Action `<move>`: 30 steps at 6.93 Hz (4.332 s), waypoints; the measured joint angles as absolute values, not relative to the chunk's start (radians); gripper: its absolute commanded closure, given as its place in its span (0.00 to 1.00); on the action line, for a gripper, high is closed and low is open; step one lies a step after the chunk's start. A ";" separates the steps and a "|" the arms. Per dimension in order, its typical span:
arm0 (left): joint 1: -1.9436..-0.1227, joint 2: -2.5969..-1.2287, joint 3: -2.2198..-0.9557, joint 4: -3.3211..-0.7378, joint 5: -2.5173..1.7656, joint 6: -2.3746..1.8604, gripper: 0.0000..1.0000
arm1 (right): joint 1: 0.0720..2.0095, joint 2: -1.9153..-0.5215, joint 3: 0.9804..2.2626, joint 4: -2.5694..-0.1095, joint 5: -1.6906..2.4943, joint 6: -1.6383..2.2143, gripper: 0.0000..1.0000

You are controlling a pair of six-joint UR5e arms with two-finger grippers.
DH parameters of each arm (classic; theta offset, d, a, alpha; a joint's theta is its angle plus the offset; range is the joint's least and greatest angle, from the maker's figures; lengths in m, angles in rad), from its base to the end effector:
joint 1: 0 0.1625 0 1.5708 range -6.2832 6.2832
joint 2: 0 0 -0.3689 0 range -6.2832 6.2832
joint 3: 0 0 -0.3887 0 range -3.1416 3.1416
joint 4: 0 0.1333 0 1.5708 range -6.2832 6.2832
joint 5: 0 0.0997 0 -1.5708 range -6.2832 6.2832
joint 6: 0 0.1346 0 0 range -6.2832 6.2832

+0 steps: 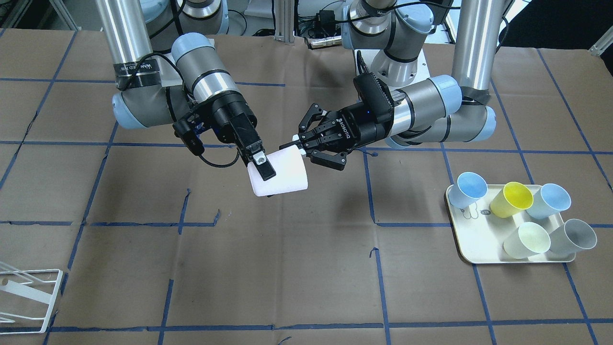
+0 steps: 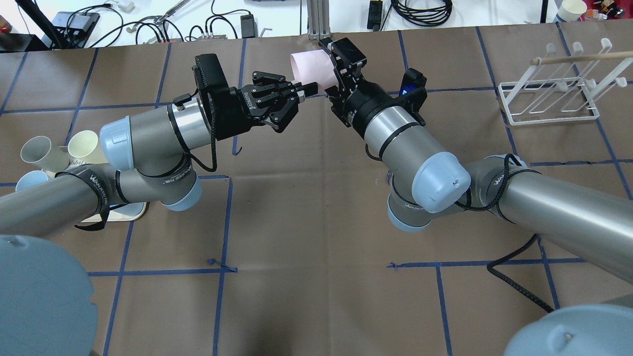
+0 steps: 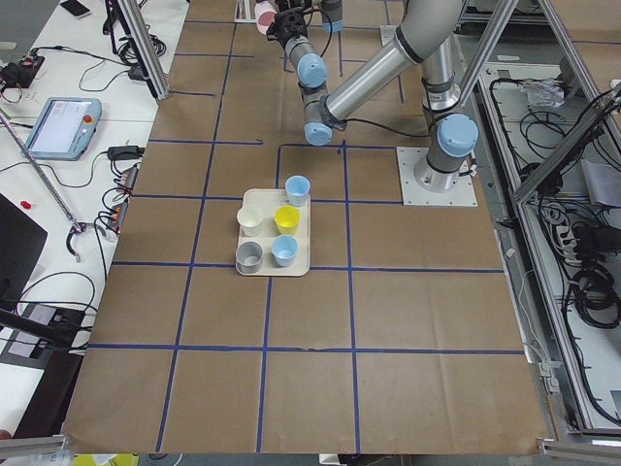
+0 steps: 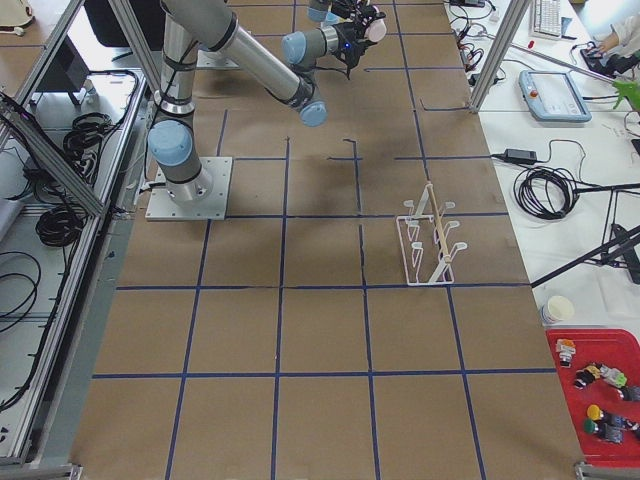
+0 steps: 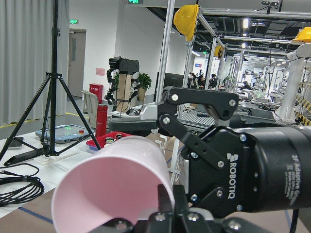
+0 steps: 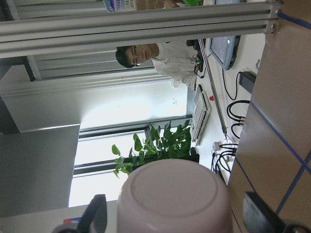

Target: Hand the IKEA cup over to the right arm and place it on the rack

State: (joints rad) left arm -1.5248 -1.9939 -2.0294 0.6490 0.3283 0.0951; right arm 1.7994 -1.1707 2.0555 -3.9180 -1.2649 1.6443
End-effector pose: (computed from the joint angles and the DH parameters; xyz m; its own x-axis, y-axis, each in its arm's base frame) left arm -0.2391 -0.4753 0.2859 -0.3638 0.9231 0.1249 0.0241 0.1434 -0.9894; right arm 0.2890 -0.4752 0.2867 0.0388 0.1424 -0.9891 0.8604 0.4986 0.1055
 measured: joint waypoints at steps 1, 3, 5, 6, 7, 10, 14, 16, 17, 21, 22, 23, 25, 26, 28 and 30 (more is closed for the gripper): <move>-1.525 -1.993 -2.029 0.649 0.328 0.095 0.93 | 1.799 -1.170 2.052 -3.918 -1.261 1.644 0.50; -1.525 -1.990 -2.029 0.649 0.329 0.095 0.03 | 1.799 -1.170 2.046 -3.918 -1.257 1.643 0.55; -1.525 -1.985 -2.029 0.648 0.330 0.082 0.01 | 1.800 -1.171 2.044 -3.918 -1.254 1.643 0.61; -1.524 -1.982 -2.029 0.647 0.329 0.068 0.01 | 1.799 -1.170 2.043 -3.918 -1.253 1.643 0.61; -1.522 -1.975 -2.027 0.644 0.328 0.060 0.01 | 1.799 -1.170 2.043 -3.918 -1.253 1.643 0.64; -1.452 -1.943 -2.021 0.575 0.319 0.047 0.01 | 1.796 -1.171 2.042 -3.918 -1.254 1.637 0.67; -1.341 -1.880 -2.019 0.359 0.339 0.023 0.01 | 1.703 -1.172 1.994 -3.917 -1.252 1.422 0.73; -1.329 -1.858 -2.013 0.230 0.483 0.022 0.01 | 1.606 -1.172 1.992 -3.917 -1.190 1.095 0.77; -1.333 -1.841 -2.010 0.156 0.582 0.022 0.01 | 1.556 -1.168 1.992 -3.917 -1.140 0.934 0.77; -1.443 -1.785 -1.906 -0.259 1.078 0.022 0.01 | 1.351 -1.126 1.996 -3.878 -0.945 0.264 0.76; -1.477 -1.766 -1.845 -0.419 1.177 0.021 0.01 | 1.282 -1.127 1.995 -3.822 -0.905 0.128 0.76; -1.497 -1.748 -1.795 -0.571 1.247 0.004 0.01 | 1.205 -1.127 1.992 -3.760 -0.882 -0.006 0.76; -1.510 -1.699 -1.753 -0.851 1.332 -0.039 0.01 | 1.086 -1.116 1.972 -3.688 -0.860 -0.174 0.76; -1.510 -1.677 -1.732 -0.991 1.386 -0.045 0.01 | 1.062 -1.100 1.937 -3.652 -0.857 -0.238 0.76; -1.510 -1.648 -1.652 -1.278 1.466 -0.049 0.01 | 1.026 -1.040 1.850 -3.561 -0.843 -0.334 0.76; -1.508 -1.642 -1.594 -1.417 1.537 -0.049 0.01 | 0.998 -0.988 1.754 -3.488 -0.783 -0.366 0.82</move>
State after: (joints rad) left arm -1.5083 -1.6422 -1.5944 -1.4174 1.5371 -0.0489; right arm 0.9977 -0.9881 1.7538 -3.4875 -0.7826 -0.3658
